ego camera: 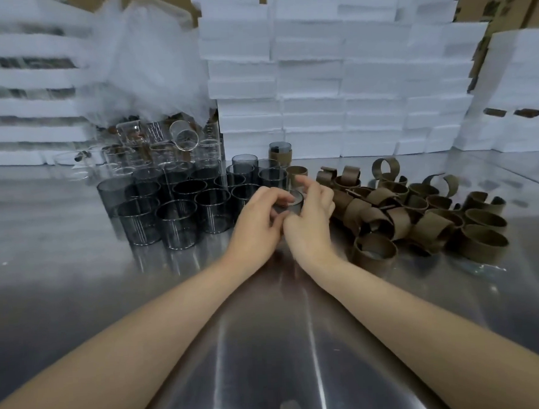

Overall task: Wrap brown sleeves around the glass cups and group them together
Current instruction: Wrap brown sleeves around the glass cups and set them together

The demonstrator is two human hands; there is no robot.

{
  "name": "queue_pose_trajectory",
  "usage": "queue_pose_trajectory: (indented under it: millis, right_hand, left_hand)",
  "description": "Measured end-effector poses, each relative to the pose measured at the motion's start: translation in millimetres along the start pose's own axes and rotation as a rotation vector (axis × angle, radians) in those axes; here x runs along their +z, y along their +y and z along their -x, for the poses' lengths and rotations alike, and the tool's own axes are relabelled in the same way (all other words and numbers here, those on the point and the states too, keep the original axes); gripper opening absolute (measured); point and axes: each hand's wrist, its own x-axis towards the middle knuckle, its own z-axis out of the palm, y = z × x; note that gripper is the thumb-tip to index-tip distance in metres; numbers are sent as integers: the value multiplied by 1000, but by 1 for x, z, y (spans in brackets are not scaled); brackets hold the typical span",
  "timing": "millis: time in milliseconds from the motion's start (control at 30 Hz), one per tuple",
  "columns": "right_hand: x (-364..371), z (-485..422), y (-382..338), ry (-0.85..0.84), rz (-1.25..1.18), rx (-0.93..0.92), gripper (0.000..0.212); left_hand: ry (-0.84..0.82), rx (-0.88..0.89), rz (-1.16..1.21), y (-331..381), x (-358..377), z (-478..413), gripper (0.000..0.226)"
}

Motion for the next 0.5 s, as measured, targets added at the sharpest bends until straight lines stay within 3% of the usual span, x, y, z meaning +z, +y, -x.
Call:
queue_pose_trajectory:
  millis: [100,233,367,433,500]
  right_hand:
    - [1,2,1,12,-20,-57,69]
    - [2,0,0,-20,-231,-71,81]
    - [3,-3,2,-81,-294,-12,88]
    - [2,-5,5,-93,-325,5,83]
    - [2,-7,6,-83,-352,7,65]
  left_hand:
    - [89,68,2,4,0,1,29]
    - [192,105,11,7,-4,2,32]
    - [183,78,3,9,-8,2,30]
    - [150,113,13,12,-8,3,31]
    - [137,152,34,14,-7,4,31]
